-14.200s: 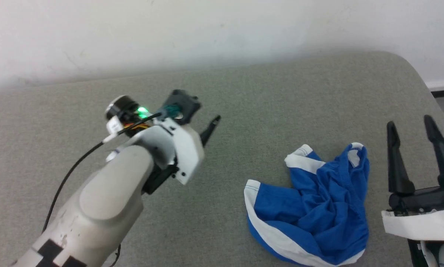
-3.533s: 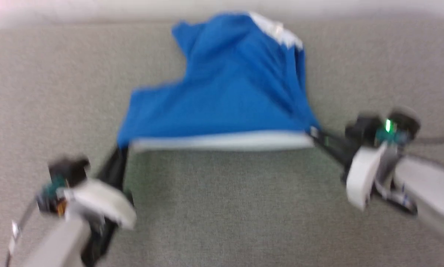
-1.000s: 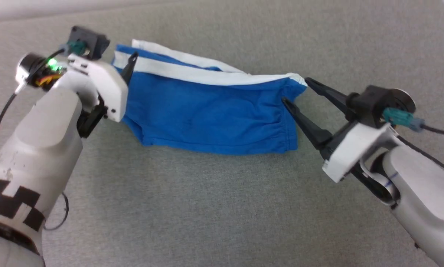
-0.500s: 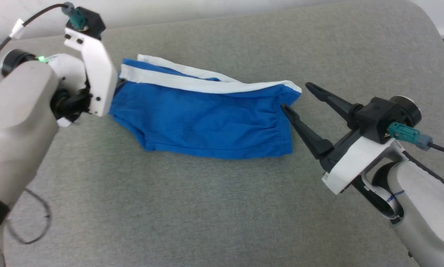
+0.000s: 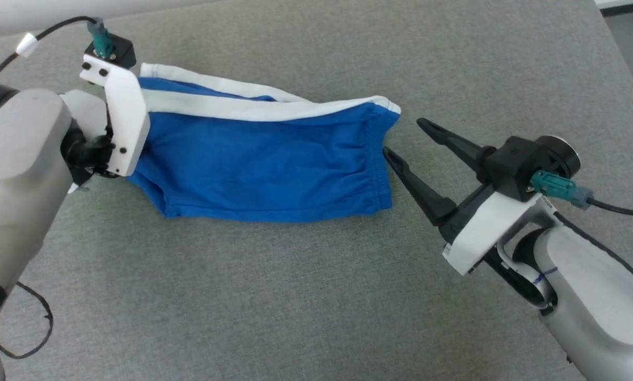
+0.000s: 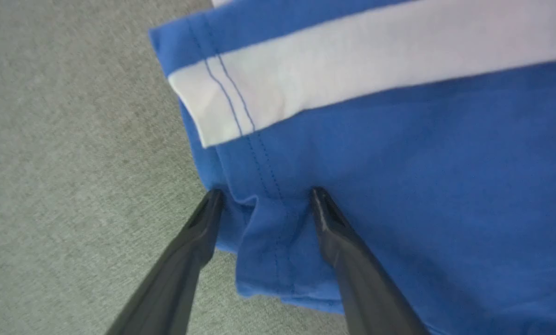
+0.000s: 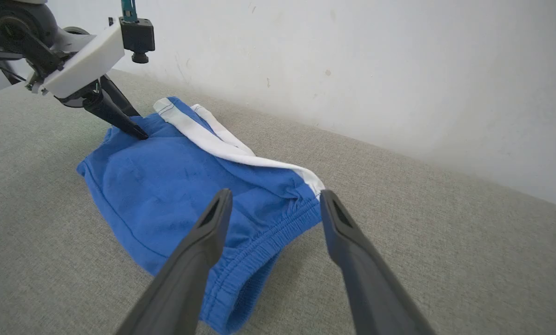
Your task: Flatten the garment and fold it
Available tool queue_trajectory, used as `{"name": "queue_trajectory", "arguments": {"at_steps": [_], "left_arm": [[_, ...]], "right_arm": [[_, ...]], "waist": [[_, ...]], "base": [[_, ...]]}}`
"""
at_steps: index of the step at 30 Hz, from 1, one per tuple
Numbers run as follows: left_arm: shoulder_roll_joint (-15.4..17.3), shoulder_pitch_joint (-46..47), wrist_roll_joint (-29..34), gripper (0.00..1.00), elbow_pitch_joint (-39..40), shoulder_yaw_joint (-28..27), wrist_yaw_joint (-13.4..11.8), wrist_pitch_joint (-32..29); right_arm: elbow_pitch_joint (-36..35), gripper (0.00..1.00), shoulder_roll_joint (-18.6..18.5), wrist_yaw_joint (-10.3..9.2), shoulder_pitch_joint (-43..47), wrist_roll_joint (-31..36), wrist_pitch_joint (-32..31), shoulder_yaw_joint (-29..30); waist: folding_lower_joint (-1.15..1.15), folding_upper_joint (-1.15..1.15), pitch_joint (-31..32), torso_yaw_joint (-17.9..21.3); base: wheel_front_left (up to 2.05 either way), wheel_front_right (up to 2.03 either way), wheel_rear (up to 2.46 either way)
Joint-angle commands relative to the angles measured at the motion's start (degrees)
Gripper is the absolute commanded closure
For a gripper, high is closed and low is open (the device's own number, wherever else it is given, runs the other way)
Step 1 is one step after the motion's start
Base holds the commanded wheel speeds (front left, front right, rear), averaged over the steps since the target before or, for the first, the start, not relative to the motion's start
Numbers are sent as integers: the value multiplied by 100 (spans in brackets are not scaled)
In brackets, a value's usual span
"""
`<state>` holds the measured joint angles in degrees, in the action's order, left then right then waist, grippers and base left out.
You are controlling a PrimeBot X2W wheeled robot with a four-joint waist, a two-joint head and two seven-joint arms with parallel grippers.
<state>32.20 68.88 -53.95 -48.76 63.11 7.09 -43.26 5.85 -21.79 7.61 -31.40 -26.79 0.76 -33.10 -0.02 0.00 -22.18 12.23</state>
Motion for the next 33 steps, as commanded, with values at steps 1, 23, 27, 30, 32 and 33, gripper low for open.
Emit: {"name": "queue_trajectory", "arguments": {"at_steps": [1,23,27,30,32,33], "left_arm": [[-64,-276,-22,4,-94,158,30,-113],[-149,-325,-417,100,461,280,39,904],[-153,-219,-423,100,485,306,39,999],[-167,-119,-412,100,498,324,39,1066],[-186,-46,-402,100,507,344,39,1107],[-195,-25,-401,100,503,353,39,1137]], "right_arm": [[47,0,21,-12,-95,-44,41,9],[257,0,-1153,-12,-2363,-1849,-3263,-2426],[838,0,-887,-12,-2506,-2106,-3236,-2645],[1425,0,-612,-12,-2512,-2095,-3096,-2793],[1843,0,-369,-12,-2420,-2250,-2940,-2766],[2051,0,-262,-12,-2371,-2312,-2878,-2777]], "waist": [[2,0,-60,56],[2,0,455,-361],[2,0,310,-417],[2,0,166,-482],[2,0,68,-534],[2,0,34,-555]], "base": [[0,0,0],[0,0,0],[0,0,0],[0,0,0],[0,0,0],[0,0,0]]}}
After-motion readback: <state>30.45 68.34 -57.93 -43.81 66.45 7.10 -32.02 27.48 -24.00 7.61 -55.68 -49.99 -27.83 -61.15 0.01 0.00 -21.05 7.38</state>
